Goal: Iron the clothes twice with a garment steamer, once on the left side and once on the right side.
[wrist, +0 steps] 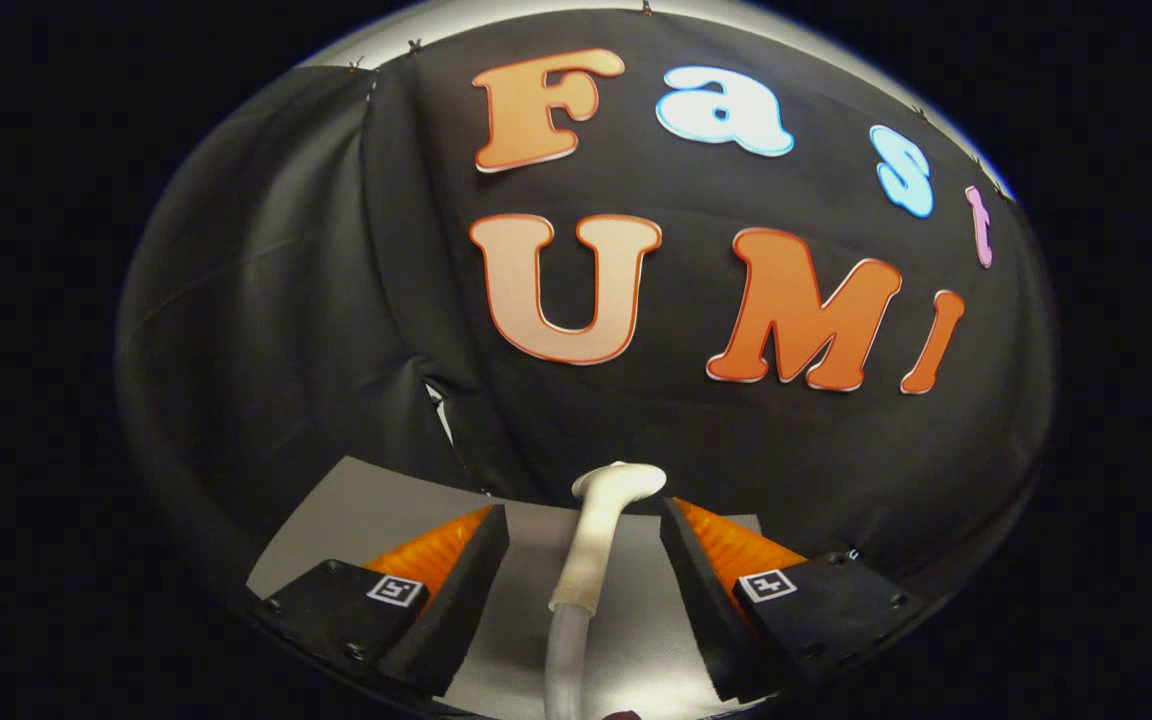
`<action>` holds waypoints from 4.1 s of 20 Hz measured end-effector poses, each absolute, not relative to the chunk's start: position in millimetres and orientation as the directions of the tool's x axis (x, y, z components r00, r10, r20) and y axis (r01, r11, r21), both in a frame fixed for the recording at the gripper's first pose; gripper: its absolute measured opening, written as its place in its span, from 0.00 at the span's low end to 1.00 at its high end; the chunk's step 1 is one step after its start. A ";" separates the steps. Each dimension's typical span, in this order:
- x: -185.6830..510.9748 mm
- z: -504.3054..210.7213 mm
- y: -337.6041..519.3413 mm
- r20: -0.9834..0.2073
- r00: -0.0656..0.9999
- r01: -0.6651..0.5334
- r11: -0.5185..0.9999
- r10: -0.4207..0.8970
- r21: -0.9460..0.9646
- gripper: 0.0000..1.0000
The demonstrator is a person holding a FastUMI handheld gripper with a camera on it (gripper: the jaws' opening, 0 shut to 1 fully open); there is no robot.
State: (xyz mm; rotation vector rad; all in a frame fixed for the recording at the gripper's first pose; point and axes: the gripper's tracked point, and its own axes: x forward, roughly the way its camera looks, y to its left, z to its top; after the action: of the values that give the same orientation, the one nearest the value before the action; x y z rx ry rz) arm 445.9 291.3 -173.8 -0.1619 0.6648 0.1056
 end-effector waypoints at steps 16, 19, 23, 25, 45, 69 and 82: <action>483.4 -284.6 285.8 -0.824 0.566 -0.116 0.990 -0.001 -0.081 0.92; 478.5 -294.7 287.2 -0.845 0.535 -0.117 0.990 0.000 -0.074 0.73; 475.9 -300.5 284.7 -0.860 0.510 -0.119 0.990 -0.008 -0.079 0.57; 475.5 -298.3 280.1 -0.861 0.508 -0.115 0.989 -0.017 -0.088 0.49; 329.6 -152.3 238.1 -0.498 0.833 -0.201 0.970 0.241 0.134 0.28; 77.5 58.4 -5.6 -0.102 0.971 -0.210 0.976 0.215 0.062 0.28; 140.8 36.6 -62.3 -0.012 0.992 -0.128 0.991 0.129 0.043 0.28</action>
State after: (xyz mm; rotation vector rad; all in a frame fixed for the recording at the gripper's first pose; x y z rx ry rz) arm 140.8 -62.3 36.6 0.0426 0.0152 0.1290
